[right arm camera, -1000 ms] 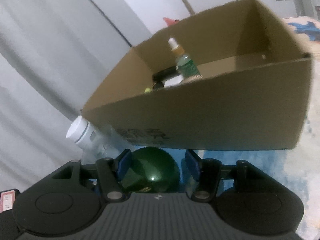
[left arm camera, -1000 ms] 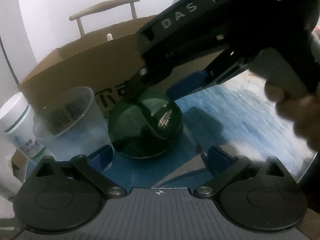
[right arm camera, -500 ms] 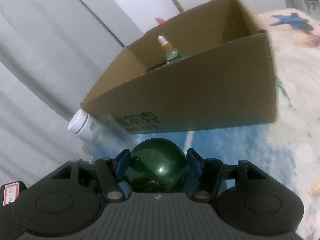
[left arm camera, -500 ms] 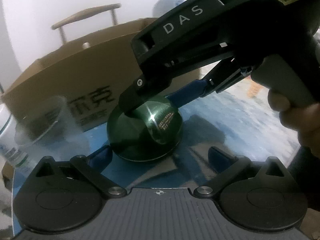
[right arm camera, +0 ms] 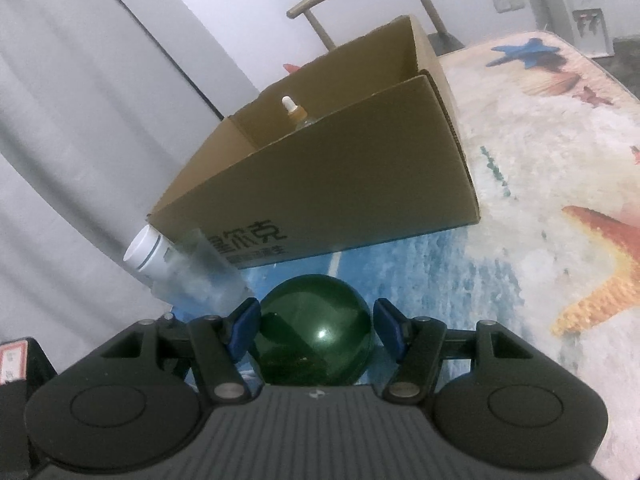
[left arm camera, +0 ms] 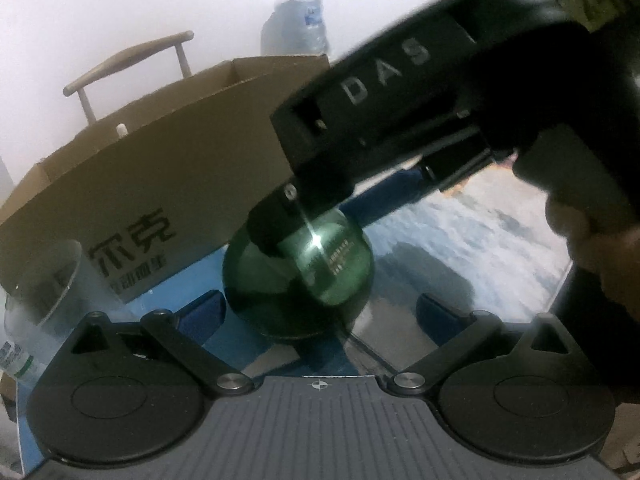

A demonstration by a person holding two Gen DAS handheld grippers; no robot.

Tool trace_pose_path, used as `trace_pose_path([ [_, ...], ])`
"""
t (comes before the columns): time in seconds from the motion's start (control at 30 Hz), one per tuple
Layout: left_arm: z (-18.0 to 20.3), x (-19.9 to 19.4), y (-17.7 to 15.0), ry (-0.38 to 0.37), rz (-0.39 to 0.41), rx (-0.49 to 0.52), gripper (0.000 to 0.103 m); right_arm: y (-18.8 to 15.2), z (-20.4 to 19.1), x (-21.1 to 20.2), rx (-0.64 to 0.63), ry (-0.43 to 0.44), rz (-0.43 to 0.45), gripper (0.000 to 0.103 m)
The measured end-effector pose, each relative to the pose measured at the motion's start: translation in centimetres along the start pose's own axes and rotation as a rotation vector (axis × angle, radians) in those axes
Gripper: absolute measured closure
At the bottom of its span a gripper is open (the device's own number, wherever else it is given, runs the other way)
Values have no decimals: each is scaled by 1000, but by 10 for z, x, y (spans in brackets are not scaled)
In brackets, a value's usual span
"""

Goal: Organize rigid objects
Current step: 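Lift the green ball with the right gripper and adjust the grip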

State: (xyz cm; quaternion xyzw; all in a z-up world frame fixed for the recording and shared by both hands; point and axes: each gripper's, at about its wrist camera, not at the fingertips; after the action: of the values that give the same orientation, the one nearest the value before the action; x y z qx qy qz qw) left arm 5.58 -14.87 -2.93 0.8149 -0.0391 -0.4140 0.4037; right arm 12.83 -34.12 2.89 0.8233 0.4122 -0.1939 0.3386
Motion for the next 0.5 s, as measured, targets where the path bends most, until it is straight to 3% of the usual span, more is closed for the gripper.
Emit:
trace_pose_path([
  [0.5, -25, 19, -7, -44, -6, -113, 6, -7, -4, 5, 14, -31, 23, 34],
])
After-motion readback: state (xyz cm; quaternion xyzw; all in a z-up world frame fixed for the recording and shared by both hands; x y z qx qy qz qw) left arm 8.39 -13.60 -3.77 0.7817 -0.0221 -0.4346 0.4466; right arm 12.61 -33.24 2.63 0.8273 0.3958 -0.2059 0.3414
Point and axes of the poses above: each gripper's, at about its wrist camera, not at the fingertips, and x roughly the way its jaws point, z to its right, y to its top, and after that the axes turned 14 degrees about x, right-handed
